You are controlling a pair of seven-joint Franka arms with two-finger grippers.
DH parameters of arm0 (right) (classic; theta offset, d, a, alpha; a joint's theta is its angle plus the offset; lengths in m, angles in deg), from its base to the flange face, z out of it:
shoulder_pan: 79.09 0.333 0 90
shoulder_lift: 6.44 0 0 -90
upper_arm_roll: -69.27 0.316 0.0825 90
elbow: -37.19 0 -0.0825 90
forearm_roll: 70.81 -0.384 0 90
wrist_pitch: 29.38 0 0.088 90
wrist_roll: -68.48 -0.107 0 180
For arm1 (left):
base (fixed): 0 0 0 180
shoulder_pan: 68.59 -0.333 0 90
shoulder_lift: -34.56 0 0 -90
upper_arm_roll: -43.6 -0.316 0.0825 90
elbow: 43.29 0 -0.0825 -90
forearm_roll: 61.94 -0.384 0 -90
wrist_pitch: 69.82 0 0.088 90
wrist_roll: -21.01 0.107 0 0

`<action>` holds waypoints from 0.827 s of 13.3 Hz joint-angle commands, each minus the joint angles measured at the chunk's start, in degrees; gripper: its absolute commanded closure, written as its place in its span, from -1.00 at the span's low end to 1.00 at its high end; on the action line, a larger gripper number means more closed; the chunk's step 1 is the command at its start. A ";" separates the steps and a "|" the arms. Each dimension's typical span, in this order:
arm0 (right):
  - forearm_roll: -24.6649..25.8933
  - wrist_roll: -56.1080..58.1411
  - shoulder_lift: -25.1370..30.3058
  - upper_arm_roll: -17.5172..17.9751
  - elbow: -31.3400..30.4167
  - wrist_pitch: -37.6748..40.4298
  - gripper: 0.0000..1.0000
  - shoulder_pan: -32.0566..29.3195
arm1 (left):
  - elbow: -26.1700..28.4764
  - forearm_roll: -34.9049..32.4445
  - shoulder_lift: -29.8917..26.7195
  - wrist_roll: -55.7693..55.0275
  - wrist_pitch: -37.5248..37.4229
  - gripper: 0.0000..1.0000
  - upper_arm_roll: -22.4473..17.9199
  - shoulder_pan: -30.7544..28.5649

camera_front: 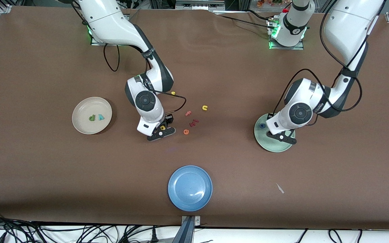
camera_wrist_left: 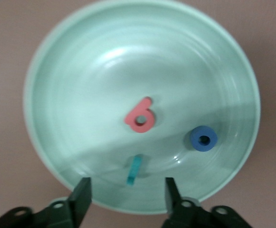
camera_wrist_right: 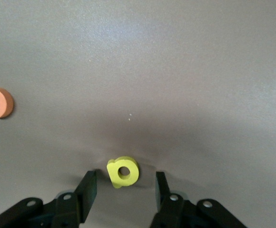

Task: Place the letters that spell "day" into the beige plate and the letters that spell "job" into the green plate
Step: 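Lift the yellow letter with the right gripper while the left gripper releases l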

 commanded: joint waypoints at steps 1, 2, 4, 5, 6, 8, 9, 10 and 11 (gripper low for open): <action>0.18 -0.97 -1.60 -0.05 2.15 -0.25 -0.14 0.17 | -7.43 -0.51 -2.50 0.56 -9.76 -1.00 0.84 0.00; 0.10 -0.97 -1.86 0.03 2.15 -1.04 -0.11 0.08 | -11.04 -0.51 -2.50 0.56 -13.89 -1.00 0.84 0.36; 0.09 -0.97 -2.13 -0.05 2.15 -1.74 -0.08 0.17 | -16.58 -0.42 -2.50 0.48 -18.14 -1.00 2.58 0.19; 0.09 -0.97 -2.22 0.03 2.24 -1.83 -0.03 0.17 | -18.96 -0.42 -2.50 0.39 -19.46 -1.00 2.86 0.10; 0.09 -0.97 -2.22 -0.05 2.24 -1.83 0.00 0.17 | -21.33 -0.25 -3.02 0.47 -21.21 -1.00 3.03 0.10; 0.09 -0.97 -2.31 0.03 2.24 -1.83 0.15 0.17 | -25.38 4.47 -5.12 0.56 -23.51 -1.00 2.86 -0.34; 0.09 -1.06 -2.22 -0.05 2.24 -1.83 0.30 0.17 | -26.97 8.07 -6.79 0.65 -23.60 -1.00 2.60 -0.87; 0.09 -1.06 -2.22 0.03 2.24 -1.83 0.45 0.17 | -28.46 9.67 -8.20 0.48 -23.95 -1.00 2.77 -2.44; 0.09 -1.06 -2.13 -0.05 2.24 -1.83 0.62 0.17 | -29.26 9.86 -9.43 0.21 -25.17 -1.00 2.33 -2.71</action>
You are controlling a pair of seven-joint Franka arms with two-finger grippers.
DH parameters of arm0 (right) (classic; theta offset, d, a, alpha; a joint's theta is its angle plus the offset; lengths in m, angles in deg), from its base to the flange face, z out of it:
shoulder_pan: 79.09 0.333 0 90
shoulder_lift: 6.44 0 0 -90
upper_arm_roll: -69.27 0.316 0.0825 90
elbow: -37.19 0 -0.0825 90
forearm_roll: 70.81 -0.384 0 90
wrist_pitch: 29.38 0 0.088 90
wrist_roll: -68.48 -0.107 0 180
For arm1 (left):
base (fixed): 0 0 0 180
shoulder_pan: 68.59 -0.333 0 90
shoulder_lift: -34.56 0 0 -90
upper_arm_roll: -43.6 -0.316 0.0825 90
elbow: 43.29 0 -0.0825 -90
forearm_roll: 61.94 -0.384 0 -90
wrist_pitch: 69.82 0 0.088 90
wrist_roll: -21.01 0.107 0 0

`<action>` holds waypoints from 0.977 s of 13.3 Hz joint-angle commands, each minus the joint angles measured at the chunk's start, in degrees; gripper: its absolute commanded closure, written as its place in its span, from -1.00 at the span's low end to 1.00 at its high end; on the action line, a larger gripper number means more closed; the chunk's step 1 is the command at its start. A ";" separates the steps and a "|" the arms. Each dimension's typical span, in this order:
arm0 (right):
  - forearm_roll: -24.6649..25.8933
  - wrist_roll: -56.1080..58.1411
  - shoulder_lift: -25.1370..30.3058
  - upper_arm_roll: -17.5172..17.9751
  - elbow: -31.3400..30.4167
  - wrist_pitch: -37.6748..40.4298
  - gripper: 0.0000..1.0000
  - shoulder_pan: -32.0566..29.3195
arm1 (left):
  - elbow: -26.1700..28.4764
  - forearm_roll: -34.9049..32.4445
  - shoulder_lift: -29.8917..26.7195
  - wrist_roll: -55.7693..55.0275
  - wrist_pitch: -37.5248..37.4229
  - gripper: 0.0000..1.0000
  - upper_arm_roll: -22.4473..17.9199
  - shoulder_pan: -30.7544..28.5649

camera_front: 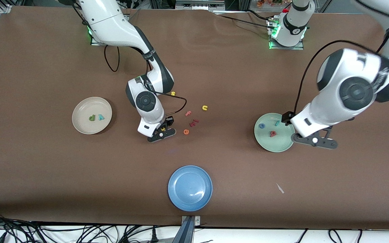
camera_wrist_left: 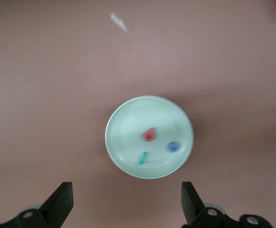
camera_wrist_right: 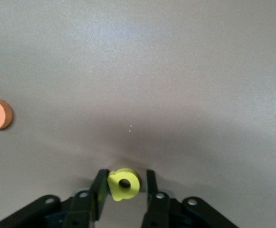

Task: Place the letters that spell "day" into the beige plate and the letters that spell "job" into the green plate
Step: 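Lift the yellow letter with the right gripper while the left gripper releases l, then lower the yellow letter onto the white plate and open the right gripper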

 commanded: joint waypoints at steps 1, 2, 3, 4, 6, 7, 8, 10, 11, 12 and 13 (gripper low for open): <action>-0.17 -0.66 -0.91 -0.02 1.77 0.16 0.69 0.07 | -1.92 3.15 -4.56 0.05 -4.54 -1.00 -0.66 -2.74; -0.26 -0.22 -0.56 -0.11 2.47 0.94 0.73 -0.28 | -2.09 3.34 -5.45 0.05 -5.69 -1.00 -0.49 -5.10; -0.08 0.48 0.40 -0.54 2.56 2.95 0.72 -0.37 | -0.88 3.34 -8.50 0.13 -5.70 -1.00 -1.27 -5.56; -0.08 -0.12 2.15 -1.33 1.86 5.67 0.75 -0.54 | 1.66 3.34 -11.49 0.31 -5.70 -1.00 -3.45 -4.78; -0.08 -1.26 5.84 -4.40 0.64 12.43 0.83 -0.46 | 8.41 7.70 -18.17 0.83 -5.62 -1.00 -7.68 -2.67; -0.08 -1.44 8.30 -6.33 -1.90 13.33 0.83 -0.46 | 14.02 12.08 -22.47 1.01 -4.92 -1.00 -10.65 -1.62; -0.08 -1.36 10.76 -7.30 -5.05 13.26 0.83 -0.46 | 17.82 13.08 -25.29 1.19 -2.39 -1.00 -15.03 2.65; 0.09 -1.36 14.28 -10.20 -10.86 12.12 0.83 -0.46 | 17.60 12.92 -25.59 3.55 -1.66 -1.00 -17.63 5.69; 0.18 -1.36 15.86 -11.26 -14.02 10.28 0.83 -0.46 | 16.29 12.83 -25.06 4.78 -1.83 -1.00 -17.71 5.60; 0.36 -0.83 17.71 -12.49 -17.36 8.00 0.83 -0.46 | 15.93 12.22 -24.80 5.05 -2.44 -1.00 -17.63 5.08; 0.45 -0.48 19.73 -13.63 -21.04 5.72 0.83 -0.46 | 15.92 11.08 -24.71 5.06 -2.71 -1.00 -17.10 4.11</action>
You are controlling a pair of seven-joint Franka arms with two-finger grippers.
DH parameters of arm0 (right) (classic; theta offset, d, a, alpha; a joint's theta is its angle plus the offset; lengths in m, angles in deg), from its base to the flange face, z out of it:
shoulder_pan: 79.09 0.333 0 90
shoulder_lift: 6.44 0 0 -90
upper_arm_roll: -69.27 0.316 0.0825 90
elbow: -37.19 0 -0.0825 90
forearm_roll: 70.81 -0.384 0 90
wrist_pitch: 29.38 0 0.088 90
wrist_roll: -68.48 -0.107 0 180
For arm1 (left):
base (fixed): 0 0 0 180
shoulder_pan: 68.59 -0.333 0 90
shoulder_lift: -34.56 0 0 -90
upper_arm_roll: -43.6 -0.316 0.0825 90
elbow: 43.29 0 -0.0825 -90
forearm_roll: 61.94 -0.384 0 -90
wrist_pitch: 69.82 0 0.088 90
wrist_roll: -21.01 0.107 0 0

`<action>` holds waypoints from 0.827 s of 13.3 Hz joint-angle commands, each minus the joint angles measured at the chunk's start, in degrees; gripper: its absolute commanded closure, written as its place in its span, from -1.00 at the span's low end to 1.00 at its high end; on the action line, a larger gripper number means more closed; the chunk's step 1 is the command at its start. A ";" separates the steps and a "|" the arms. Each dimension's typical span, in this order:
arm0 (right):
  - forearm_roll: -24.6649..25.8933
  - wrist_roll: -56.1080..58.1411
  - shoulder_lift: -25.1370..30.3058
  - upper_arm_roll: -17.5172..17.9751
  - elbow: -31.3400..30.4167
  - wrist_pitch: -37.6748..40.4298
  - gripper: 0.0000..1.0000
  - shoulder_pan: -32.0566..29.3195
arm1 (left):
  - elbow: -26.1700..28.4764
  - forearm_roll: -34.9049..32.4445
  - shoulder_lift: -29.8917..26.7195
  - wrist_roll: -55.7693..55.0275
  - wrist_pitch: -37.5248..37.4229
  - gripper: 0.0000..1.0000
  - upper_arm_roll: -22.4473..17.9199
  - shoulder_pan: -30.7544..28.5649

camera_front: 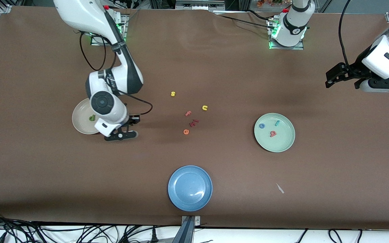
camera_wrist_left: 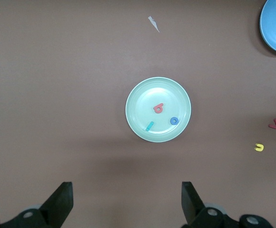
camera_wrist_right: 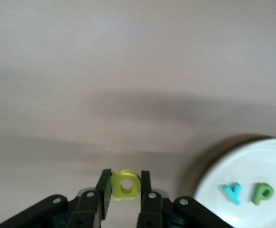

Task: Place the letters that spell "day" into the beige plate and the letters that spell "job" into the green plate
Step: 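Lower the yellow letter onto the white plate and open the right gripper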

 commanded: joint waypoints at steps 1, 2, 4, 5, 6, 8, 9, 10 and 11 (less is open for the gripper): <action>0.47 0.18 7.30 -2.24 -12.24 -6.71 0.83 0.41 | 0.59 -2.26 -0.15 2.24 0.44 -1.00 0.58 -0.72; 0.55 0.36 8.28 -3.29 -14.45 -7.77 0.83 0.41 | 0.59 -3.84 -0.15 2.32 0.44 -1.00 1.54 -0.98; 0.55 1.06 7.85 -6.71 -15.17 -7.96 0.83 0.32 | 0.59 -3.25 -0.06 2.32 0.44 -1.00 1.64 -1.60; 0.55 2.11 6.98 -8.99 -15.17 -8.22 0.83 0.15 | 0.50 -3.24 0.29 2.50 0.44 -1.00 1.64 -1.69; 0.29 3.42 6.62 -9.45 -15.17 -8.05 0.80 -0.12 | 0.59 -3.24 0.38 2.50 0.44 -1.00 1.64 -1.69; 0.29 2.65 6.18 -9.45 -14.56 -7.61 -0.93 -1.26 | 0.59 -3.24 0.47 2.59 0.44 -1.00 1.73 -1.60; 0.29 3.25 6.09 -9.45 -14.21 -7.61 -1.00 -1.26 | 0.59 -3.24 0.47 2.59 0.35 -1.00 1.73 -1.69; 0.20 3.08 6.18 -9.19 -13.60 -7.43 -1.00 -0.91 | 0.59 -3.24 0.47 2.67 0.44 -1.00 1.73 -1.69; 0.12 2.47 6.35 -9.02 -12.37 -5.43 -1.00 -0.74 | 0.59 -3.24 0.47 2.68 0.44 -1.00 1.73 -1.69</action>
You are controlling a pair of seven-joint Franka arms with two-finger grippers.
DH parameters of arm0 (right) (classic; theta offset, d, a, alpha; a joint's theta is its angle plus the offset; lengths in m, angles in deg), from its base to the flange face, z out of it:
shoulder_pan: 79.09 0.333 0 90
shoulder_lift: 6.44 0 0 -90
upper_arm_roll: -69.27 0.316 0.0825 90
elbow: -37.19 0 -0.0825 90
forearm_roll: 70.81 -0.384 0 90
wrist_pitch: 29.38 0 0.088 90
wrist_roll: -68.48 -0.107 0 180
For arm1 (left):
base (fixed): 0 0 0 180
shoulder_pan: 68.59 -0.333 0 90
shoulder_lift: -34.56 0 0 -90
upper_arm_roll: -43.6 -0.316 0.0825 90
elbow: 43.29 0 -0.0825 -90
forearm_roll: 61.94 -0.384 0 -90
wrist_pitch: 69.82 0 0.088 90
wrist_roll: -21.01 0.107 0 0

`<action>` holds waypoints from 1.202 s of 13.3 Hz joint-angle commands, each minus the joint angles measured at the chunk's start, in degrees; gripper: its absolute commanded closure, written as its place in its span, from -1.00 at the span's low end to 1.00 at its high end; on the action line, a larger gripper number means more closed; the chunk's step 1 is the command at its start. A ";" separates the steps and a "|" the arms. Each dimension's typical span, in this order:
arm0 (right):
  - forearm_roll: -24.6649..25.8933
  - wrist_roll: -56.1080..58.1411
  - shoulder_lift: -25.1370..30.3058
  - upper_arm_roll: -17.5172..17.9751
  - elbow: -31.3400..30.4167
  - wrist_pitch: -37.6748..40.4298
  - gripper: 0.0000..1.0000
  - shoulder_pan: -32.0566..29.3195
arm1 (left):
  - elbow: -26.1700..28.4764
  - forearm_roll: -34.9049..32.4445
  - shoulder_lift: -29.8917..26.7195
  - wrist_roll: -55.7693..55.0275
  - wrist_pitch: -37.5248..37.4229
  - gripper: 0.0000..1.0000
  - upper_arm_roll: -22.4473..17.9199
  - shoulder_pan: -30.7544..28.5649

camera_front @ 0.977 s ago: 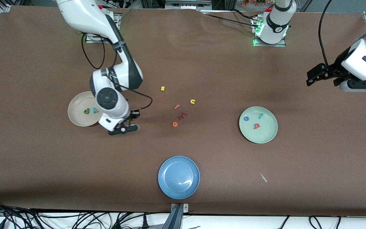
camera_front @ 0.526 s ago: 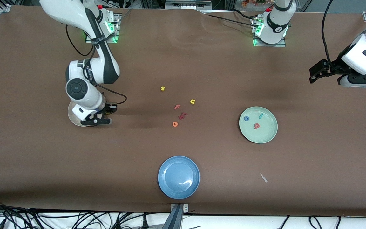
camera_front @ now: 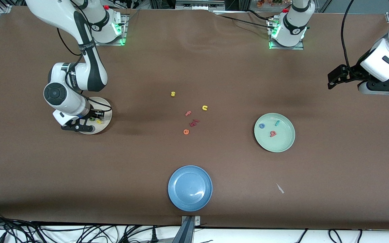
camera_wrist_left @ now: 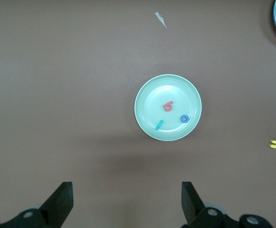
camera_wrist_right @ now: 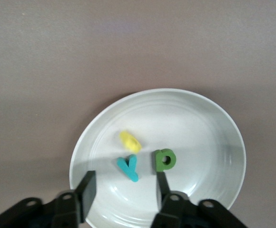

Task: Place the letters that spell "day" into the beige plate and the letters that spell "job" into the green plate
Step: 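Lower the yellow letter onto the white plate and open the right gripper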

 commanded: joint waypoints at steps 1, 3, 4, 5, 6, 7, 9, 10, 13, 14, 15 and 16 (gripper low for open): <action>0.01 -1.25 0.50 0.48 3.66 5.16 -1.00 0.63 | 0.40 -1.00 -0.36 1.13 0.44 -1.00 0.79 -0.90; -0.16 -2.66 0.50 0.74 9.01 14.29 -1.00 0.72 | 0.41 -1.00 -0.36 1.13 0.44 -1.00 0.79 -0.90; -0.16 -3.54 0.50 1.09 11.57 18.17 -1.00 1.16 | 0.40 -1.00 -0.36 1.13 0.35 -1.00 0.79 -0.90; -0.16 -5.02 0.50 1.44 13.51 21.16 -1.00 1.51 | 0.49 -1.00 -0.36 1.13 0.35 -1.00 0.79 -0.98; -0.16 -6.17 0.58 1.62 14.92 24.06 -1.00 1.86 | 0.41 -1.00 -0.27 1.13 0.35 -1.00 0.79 -0.99; -0.16 -6.36 0.58 1.88 16.67 26.79 -1.00 2.30 | 0.49 -1.00 -0.35 1.13 0.44 -1.00 0.71 -0.99; -0.16 -6.88 0.67 1.88 21.24 33.90 -1.00 2.31 | 0.40 -1.00 -0.36 1.13 0.44 -1.00 0.71 -0.99; -0.16 -9.15 0.67 2.32 23.17 36.55 -1.00 2.39 | 0.40 -1.00 -0.36 1.13 0.35 -1.00 0.71 -0.99; 1.85 -11.37 5.14 16.85 23.81 37.45 -1.00 -8.64 | 0.49 -1.00 -0.36 1.05 0.35 -1.00 0.71 -0.99; 3.60 -11.28 6.63 21.09 23.72 37.11 -1.00 -13.21 | 0.49 -1.00 -0.36 1.05 0.27 -1.00 0.71 -1.07; 4.05 -10.58 8.30 23.74 23.72 36.93 -1.00 -16.64 | 0.49 -1.00 -0.36 1.13 -0.08 -1.00 0.62 -1.16; 4.05 -10.23 10.15 24.20 23.72 37.19 -1.00 -18.51 | 0.49 -1.00 -0.36 1.13 -0.09 -1.00 0.62 -1.25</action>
